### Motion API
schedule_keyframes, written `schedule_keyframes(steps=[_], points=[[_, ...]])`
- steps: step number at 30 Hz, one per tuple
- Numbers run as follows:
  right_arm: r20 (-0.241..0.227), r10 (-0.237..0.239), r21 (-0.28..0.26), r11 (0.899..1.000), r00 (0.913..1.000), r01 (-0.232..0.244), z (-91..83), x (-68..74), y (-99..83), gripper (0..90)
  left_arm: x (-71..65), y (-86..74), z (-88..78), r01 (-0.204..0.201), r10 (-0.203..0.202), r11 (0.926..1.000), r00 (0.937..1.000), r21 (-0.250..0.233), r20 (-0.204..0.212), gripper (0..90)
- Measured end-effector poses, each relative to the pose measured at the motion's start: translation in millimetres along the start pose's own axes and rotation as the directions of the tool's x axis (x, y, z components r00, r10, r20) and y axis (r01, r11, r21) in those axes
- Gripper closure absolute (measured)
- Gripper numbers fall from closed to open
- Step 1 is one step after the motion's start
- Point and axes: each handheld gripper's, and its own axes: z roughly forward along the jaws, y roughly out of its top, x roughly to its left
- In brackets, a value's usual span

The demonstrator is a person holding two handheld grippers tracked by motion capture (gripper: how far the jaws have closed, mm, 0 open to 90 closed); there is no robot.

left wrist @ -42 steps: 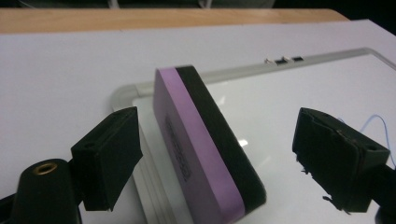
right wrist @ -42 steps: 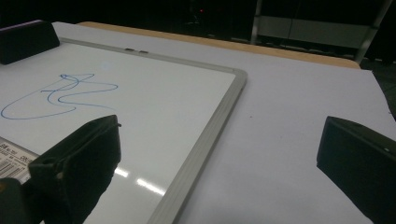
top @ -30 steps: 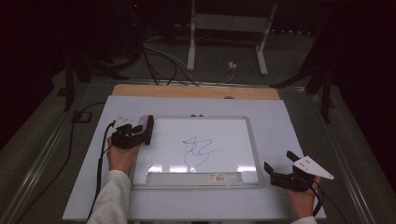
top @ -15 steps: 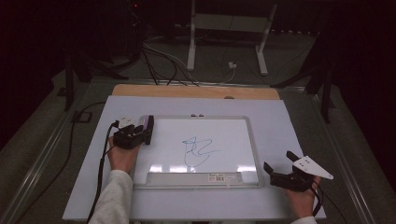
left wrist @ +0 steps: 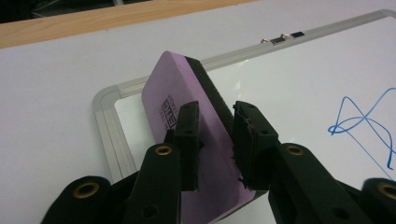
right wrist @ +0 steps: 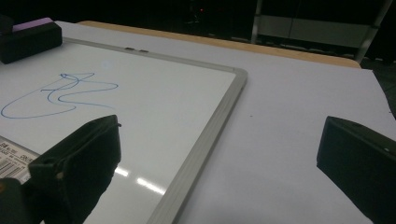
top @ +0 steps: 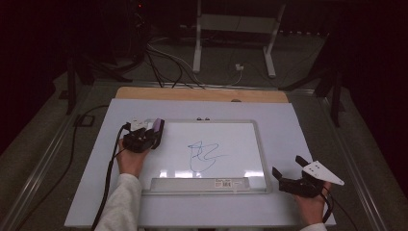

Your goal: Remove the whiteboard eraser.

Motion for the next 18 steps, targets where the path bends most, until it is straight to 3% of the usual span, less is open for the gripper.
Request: schedule_keyframes(steps=[11, 18], points=[[-0.001, -0.006, 0.007, 1.0, 1.0, 0.006, 1.1, 1.0, 0.0, 0.4, -3.0, -2.1, 4.2, -0.011, 0.011, 0.9999, 0.9999, 0.007, -0.005, 63.7], [-0.003, -0.007, 0.006, 1.0, 1.0, 0.007, 0.7, 1.3, 0.2, 0.4, -0.2, -7.7, 8.6, 0.035, -0.035, 0.9994, 0.9993, 0.01, -0.012, 52.8]])
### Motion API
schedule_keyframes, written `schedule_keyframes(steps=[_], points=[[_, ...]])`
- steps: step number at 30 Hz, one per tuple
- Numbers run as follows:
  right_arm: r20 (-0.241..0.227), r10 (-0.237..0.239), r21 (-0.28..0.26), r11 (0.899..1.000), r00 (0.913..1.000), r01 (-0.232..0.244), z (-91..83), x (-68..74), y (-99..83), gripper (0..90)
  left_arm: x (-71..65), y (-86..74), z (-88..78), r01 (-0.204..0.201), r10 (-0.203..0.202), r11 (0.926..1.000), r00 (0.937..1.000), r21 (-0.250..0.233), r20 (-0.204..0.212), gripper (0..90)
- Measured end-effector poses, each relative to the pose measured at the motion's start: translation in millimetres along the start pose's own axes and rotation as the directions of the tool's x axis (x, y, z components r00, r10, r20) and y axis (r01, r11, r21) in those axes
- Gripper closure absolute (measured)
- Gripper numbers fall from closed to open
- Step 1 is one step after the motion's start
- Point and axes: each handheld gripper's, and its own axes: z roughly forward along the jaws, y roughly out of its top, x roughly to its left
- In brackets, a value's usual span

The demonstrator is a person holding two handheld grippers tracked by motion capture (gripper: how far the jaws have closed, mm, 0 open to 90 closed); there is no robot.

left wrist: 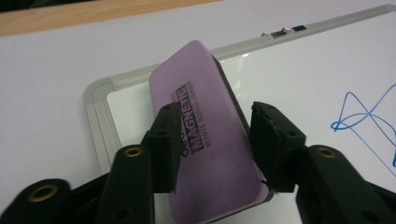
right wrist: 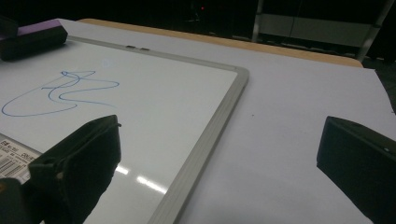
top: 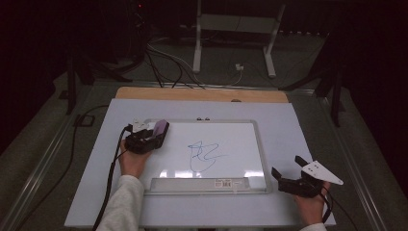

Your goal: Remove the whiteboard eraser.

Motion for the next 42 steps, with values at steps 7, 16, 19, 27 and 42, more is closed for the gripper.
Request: schedule_keyframes(steps=[7, 16, 19, 27, 42], points=[[-0.001, 0.0, -0.001, 1.0, 1.0, 0.0, -0.1, -0.3, 0.0, 0.4, 5.6, -2.2, 2.9, 0.042, -0.042, 0.999, 0.9991, 0.014, 0.0, 45.6], [-0.003, -0.001, -0.001, 1.0, 1.0, 0.001, -0.1, 0.4, 0.1, 0.4, 12.5, -4.8, 9.5, 0.089, -0.089, 0.995, 0.996, 0.044, -0.004, 39.9], [-0.005, 0.0, 0.0, 1.0, 1.0, 0.0, 0.0, -0.1, 0.0, 0.4, 12.4, -4.7, 10.1, 0.091, -0.091, 0.9947, 0.9958, 0.047, -0.005, 40.5], [-0.007, -0.003, -0.001, 1.0, 1.0, 0.003, 0.2, 0.5, 0.2, 0.4, 8.6, -3.6, 7.7, 0.06, -0.06, 0.9968, 0.9982, 0.053, -0.004, 41.5], [-0.006, -0.004, -0.002, 1.0, 1.0, 0.004, -0.2, 1.1, 0.3, 0.4, -4.2, 4.3, -6.9, 0.03, -0.03, 0.9995, 0.9982, 0.0, 0.051, 41.5]])
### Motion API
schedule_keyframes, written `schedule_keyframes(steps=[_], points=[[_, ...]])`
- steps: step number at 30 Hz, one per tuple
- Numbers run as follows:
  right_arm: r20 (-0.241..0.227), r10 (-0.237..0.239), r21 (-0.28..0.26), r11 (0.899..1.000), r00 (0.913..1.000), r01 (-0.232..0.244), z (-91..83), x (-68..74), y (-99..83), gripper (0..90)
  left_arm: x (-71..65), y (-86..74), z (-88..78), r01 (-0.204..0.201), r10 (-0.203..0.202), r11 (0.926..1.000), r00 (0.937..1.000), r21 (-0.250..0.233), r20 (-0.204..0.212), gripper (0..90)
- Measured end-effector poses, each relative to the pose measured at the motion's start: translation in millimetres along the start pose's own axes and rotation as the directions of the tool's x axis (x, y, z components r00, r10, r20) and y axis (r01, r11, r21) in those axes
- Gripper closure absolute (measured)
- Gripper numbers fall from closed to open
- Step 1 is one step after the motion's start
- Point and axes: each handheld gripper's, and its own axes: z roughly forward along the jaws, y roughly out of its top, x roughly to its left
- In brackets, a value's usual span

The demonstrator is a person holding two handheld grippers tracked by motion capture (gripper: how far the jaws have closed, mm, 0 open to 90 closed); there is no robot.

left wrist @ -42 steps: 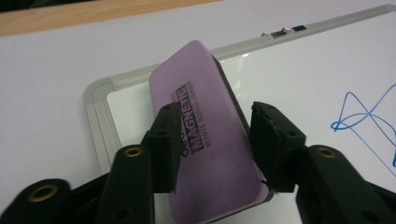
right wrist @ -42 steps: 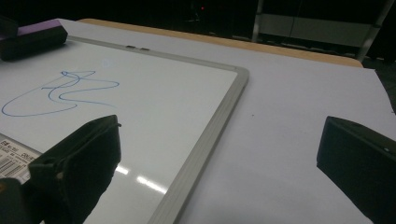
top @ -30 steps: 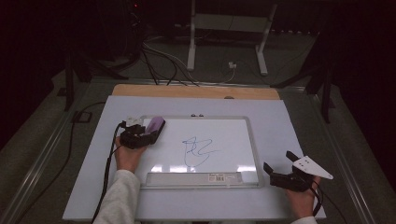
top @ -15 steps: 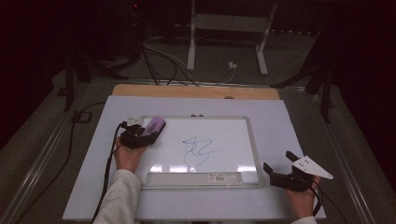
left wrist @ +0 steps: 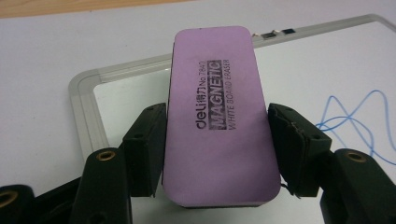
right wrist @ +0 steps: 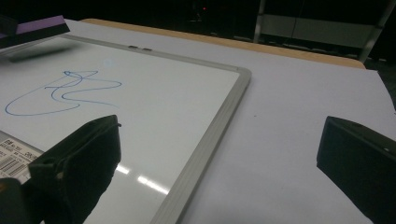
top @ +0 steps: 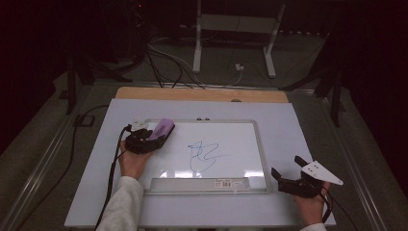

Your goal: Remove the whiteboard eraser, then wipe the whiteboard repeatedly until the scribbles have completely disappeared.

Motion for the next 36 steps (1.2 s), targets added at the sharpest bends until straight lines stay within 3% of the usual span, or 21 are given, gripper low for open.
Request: schedule_keyframes(steps=[8, 17, 36], points=[[0.002, 0.002, 0.002, 1.0, 1.0, -0.002, 0.5, -0.6, -0.1, 0.4, -5.0, 2.3, -3.5, -0.006, 0.006, 1.0, 0.9999, -0.004, 0.016, 41.5], [0.002, 0.002, 0.0, 1.0, 1.0, -0.002, -0.3, -1.1, 0.1, 0.4, -20.4, 5.6, -4.8, -0.025, 0.025, 0.9996, 0.9987, -0.011, 0.045, 41.5], [0.006, 0.002, 0.004, 1.0, 1.0, -0.002, 0.3, -1.0, -0.6, 0.8, -54.1, 10.5, -5.5, -0.077, 0.079, 0.9968, 0.9891, -0.025, 0.124, 41.5]])
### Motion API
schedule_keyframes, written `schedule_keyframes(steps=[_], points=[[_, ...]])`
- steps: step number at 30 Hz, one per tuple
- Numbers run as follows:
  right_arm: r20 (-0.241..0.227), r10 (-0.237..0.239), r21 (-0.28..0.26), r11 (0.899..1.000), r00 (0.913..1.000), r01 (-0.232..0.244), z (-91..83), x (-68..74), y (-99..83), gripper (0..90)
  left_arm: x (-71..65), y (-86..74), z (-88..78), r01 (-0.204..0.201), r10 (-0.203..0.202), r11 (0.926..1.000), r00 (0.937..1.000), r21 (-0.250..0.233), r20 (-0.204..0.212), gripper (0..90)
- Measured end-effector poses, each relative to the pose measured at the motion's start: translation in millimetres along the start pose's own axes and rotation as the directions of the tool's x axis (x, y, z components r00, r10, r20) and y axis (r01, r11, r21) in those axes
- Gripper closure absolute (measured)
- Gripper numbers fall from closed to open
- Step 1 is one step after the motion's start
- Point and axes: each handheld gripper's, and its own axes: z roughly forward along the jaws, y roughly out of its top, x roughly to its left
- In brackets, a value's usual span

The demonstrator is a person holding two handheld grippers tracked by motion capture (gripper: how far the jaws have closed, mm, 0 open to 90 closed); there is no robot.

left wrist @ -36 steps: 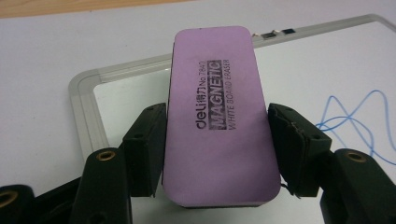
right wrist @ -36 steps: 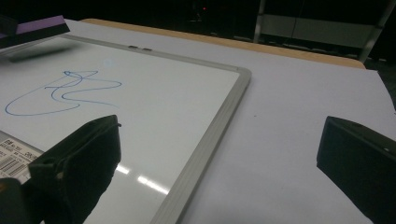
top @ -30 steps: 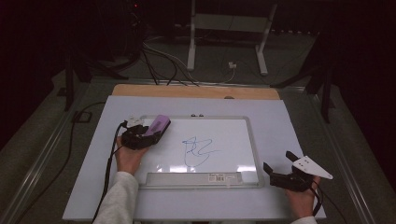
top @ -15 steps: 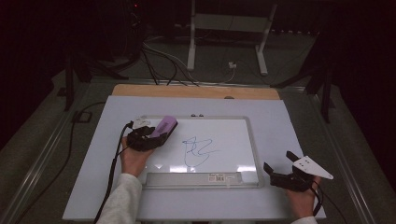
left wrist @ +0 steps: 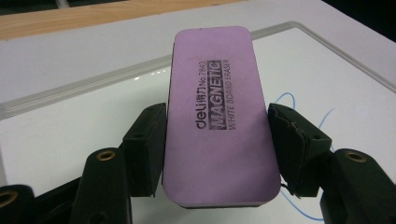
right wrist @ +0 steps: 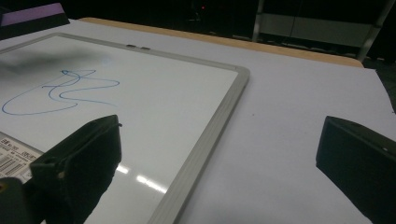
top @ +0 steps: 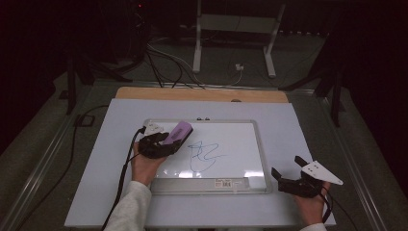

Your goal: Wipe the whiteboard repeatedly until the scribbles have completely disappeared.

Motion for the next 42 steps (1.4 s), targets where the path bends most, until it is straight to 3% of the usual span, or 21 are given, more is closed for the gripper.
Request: schedule_keyframes(steps=[17, 30, 34, 38, 42], points=[[0.004, 0.005, -0.005, 1.0, 1.0, -0.005, -2.4, -1.1, -0.1, 0.8, -15.1, -6.8, 17.2, -0.044, 0.044, 0.998, 0.999, 0.046, 0.005, 41.5], [0.004, 0.004, -0.006, 1.0, 1.0, -0.004, -2.5, -1.5, -0.1, 0.8, -22.1, -21.7, 38.9, -0.099, 0.101, 0.9866, 0.9948, 0.13, -0.014, 41.4], [0.002, 0.004, -0.005, 1.0, 1.0, -0.004, -2.2, -1.1, 0.0, 0.8, -20.7, -21.7, 39.4, -0.086, 0.087, 0.9877, 0.9962, 0.131, -0.007, 40.7], [0.001, 0.001, -0.004, 1.0, 1.0, -0.001, -1.8, -0.5, 0.0, 0.8, -20.2, -20.4, 42.1, -0.073, 0.076, 0.9895, 0.9969, 0.125, -0.021, 31.3], [0.001, 0.002, -0.001, 1.0, 1.0, -0.002, -1.4, -0.3, -0.1, 0.8, -20.3, -15.6, 45.4, -0.057, 0.059, 0.9922, 0.9982, 0.111, -0.012, 28.7]])
